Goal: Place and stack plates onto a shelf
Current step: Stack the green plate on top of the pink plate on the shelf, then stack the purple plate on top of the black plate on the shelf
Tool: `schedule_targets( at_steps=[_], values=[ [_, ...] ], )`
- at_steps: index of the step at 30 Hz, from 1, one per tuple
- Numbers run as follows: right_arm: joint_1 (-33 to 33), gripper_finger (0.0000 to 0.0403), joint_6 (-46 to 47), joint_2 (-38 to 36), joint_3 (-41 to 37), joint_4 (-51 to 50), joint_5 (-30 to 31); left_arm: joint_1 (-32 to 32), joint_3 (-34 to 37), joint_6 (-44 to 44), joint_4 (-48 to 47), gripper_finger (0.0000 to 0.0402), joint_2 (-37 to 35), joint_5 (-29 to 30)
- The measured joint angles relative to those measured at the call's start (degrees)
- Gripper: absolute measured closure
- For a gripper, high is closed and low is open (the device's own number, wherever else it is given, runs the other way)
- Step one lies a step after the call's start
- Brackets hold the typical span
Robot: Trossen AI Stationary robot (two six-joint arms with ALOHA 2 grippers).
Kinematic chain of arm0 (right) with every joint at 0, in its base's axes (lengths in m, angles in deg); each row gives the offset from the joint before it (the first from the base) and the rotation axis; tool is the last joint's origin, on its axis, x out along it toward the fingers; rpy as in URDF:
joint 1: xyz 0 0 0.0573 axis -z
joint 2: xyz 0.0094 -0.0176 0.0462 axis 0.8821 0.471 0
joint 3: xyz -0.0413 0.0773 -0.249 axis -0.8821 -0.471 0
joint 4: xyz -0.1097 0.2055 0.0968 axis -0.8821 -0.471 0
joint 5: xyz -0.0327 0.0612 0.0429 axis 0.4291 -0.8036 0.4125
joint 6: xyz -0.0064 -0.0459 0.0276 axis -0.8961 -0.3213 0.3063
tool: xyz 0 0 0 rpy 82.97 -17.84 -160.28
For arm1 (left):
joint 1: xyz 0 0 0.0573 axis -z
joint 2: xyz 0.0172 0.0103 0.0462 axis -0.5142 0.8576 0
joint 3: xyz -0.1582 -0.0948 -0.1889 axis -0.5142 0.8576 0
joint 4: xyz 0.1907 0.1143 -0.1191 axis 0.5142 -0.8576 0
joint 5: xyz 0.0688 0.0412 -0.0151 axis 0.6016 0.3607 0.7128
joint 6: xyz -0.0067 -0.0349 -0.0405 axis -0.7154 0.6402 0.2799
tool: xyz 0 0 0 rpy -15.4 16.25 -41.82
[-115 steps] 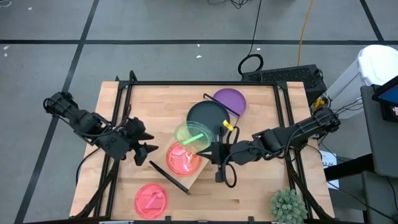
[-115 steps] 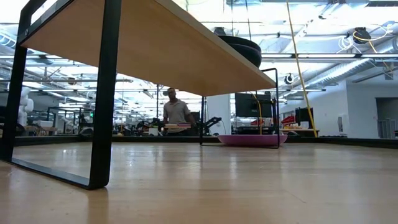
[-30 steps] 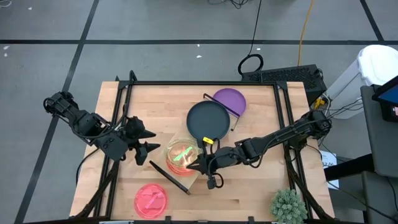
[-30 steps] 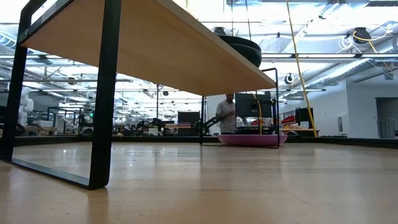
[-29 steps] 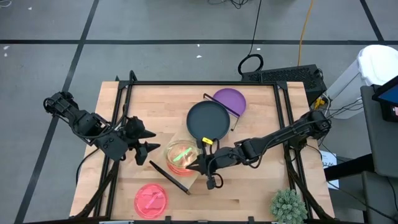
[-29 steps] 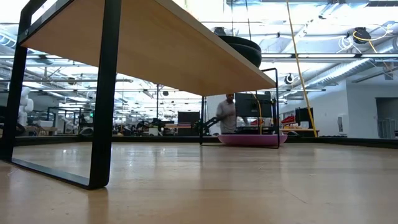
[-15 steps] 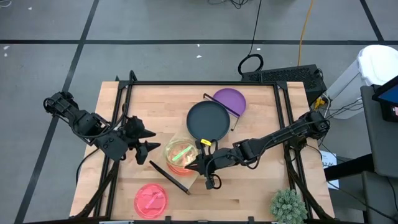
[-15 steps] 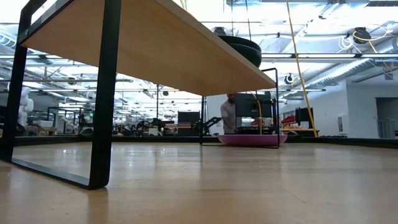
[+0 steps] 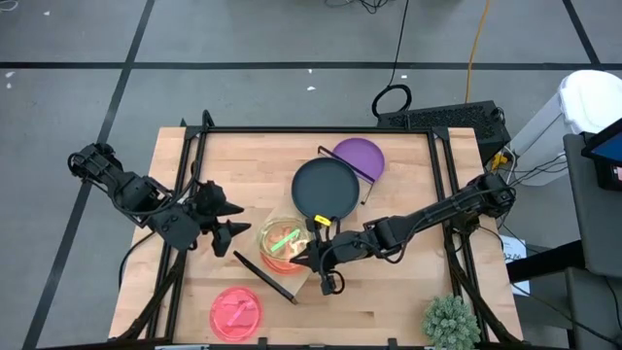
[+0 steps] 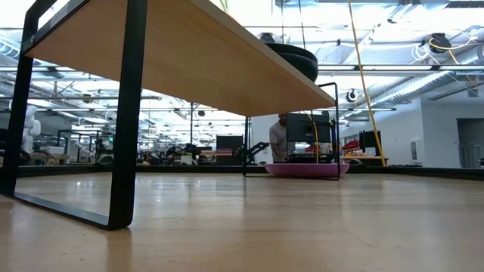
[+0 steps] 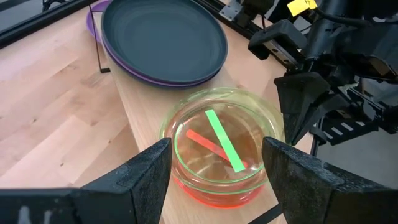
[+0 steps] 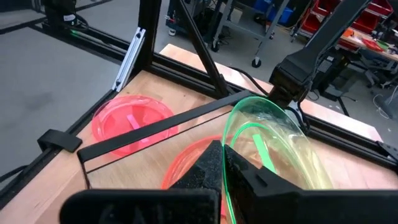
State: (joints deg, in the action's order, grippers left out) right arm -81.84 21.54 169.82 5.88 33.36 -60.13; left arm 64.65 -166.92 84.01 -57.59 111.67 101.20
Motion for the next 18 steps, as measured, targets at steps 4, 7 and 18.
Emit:
schedule_targets(
  at_steps=[4, 7, 18],
  values=[
    [0.0, 0.0391, 0.0, 0.0, 0.0, 0.0, 0.0, -0.4, 0.0, 0.0, 0.0, 0.0147, 0.0, 0.0],
    [0.0, 0.0368, 0.0, 0.0, 0.0, 0.0, 0.0, -0.7, 0.0, 0.0, 0.0, 0.0147, 0.0, 0.0],
    [0.0, 0.0311, 6.1, -1.5, 0.0, 1.4, 0.1, -0.7, 0.0, 0.0, 0.0, 0.0147, 0.0, 0.0]
  ],
)
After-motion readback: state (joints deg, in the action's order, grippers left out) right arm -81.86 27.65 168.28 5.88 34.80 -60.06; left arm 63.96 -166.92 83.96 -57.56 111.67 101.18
